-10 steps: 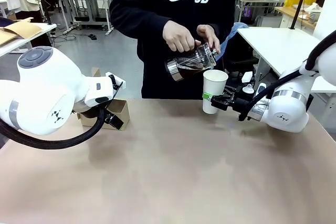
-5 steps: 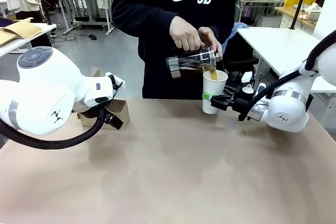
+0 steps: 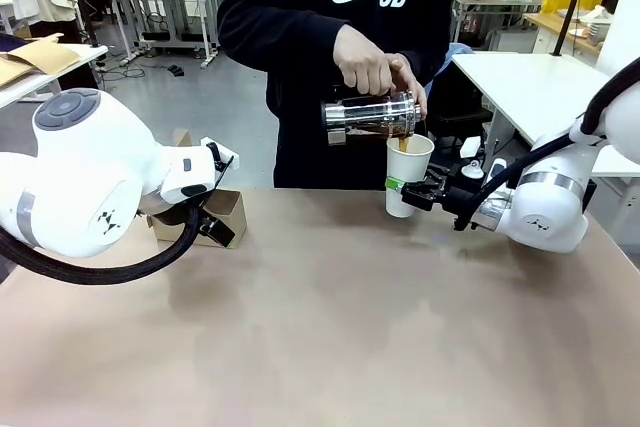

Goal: Pour a drink into a cup and package it in a carrier.
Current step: When a person places the Paper Cup Lid on the 600 ml Paper Cup , lift the 600 ml Paper Cup.

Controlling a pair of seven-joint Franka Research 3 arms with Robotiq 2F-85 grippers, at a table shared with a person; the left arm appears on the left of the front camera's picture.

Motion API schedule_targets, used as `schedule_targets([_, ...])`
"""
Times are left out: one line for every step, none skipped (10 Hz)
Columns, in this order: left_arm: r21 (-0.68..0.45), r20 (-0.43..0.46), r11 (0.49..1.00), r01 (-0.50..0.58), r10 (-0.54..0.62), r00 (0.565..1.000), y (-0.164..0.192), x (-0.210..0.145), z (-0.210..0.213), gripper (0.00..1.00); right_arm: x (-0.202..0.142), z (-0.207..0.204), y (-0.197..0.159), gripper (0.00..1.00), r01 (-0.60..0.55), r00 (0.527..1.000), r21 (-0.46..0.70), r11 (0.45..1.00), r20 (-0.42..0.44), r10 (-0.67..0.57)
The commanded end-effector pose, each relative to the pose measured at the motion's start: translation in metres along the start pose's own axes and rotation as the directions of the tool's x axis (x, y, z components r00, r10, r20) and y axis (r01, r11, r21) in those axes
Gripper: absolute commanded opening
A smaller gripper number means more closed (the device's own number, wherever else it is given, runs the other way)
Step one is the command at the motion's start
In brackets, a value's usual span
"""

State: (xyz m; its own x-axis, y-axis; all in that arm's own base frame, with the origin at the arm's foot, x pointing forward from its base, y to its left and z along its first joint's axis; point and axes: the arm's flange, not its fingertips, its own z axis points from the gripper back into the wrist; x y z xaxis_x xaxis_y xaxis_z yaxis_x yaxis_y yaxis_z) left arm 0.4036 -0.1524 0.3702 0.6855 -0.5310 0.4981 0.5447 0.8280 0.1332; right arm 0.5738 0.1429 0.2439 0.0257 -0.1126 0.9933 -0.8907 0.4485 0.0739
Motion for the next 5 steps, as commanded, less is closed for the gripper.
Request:
schedule_targets([-0.001, 0.001, 1.000, -0.001, 0.001, 1.000, 0.0004, -0.0002, 0.0003, 1.00, 0.0009, -0.0007, 0.0002, 0.81, 0.001, 1.000, -0.004, 1.000, 0.003, -0.001])
schedule_targets([-0.001, 0.001, 1.000, -0.001, 0.001, 1.000, 0.0004, -0.0002, 0.0003, 1.00, 0.0009, -0.0007, 0.0002, 0.81, 0.001, 1.000, -0.004, 1.000, 0.003, -0.001])
schedule_targets([-0.001, 0.001, 1.000, -0.001, 0.001, 1.000, 0.0004, -0.0002, 0.0003, 1.00, 0.0009, -0.0007, 0.0002, 0.81, 0.001, 1.000, -0.004, 1.000, 0.003, -0.001])
schedule_targets([-0.001, 0.001, 1.000, -0.001, 0.001, 1.000, 0.0004, -0.0002, 0.0003, 1.00, 0.0009, -0.0007, 0.0002, 0.81, 0.001, 1.000, -0.004, 1.000, 0.003, -0.001])
schedule_targets([-0.001, 0.001, 1.000, -0.001, 0.001, 1.000, 0.0004, -0.0002, 0.0003, 1.00, 0.0009, -0.0007, 0.0002, 0.81, 0.001, 1.000, -0.004, 1.000, 0.003, -0.001])
